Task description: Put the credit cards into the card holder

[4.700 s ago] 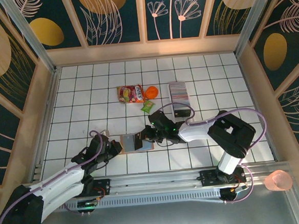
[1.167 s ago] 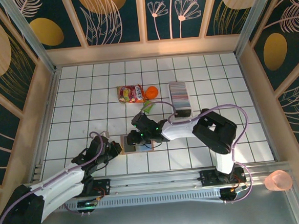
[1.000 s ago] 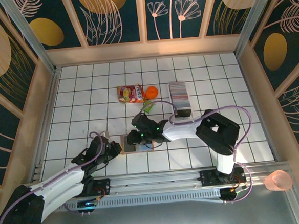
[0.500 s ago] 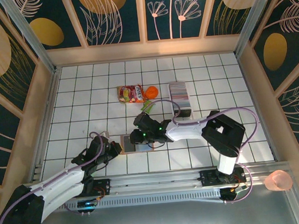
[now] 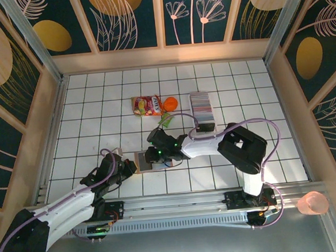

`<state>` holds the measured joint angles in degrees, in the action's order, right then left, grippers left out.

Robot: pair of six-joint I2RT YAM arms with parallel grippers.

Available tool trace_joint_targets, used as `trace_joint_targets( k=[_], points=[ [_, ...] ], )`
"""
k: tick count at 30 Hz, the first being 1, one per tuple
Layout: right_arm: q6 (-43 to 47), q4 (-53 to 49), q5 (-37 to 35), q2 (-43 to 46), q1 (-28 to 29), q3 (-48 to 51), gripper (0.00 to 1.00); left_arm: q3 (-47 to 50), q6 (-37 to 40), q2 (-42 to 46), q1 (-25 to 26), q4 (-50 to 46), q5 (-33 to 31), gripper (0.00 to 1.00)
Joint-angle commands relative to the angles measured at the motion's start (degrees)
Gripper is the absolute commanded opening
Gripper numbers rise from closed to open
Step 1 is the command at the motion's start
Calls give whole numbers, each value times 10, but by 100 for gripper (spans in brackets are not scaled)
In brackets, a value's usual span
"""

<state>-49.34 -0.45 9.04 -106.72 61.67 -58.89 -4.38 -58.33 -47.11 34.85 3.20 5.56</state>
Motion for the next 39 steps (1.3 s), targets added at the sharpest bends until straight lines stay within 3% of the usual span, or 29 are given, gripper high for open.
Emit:
trace_joint_targets(
  k=[1,14,26,39],
  points=[
    [13,-4,1,-18,10,-21,28,9,3,5,3,-8,2,0],
    [37,3,-9,8,20,-28,28,12,2,9,2,-10,-1,0],
    [2,-107,-131,101,27,30,35,10,3,7,2,-12,-1,0],
    [-19,-115,-123,78,37,55,37,8,4,2,3,-11,1,0]
  ],
)
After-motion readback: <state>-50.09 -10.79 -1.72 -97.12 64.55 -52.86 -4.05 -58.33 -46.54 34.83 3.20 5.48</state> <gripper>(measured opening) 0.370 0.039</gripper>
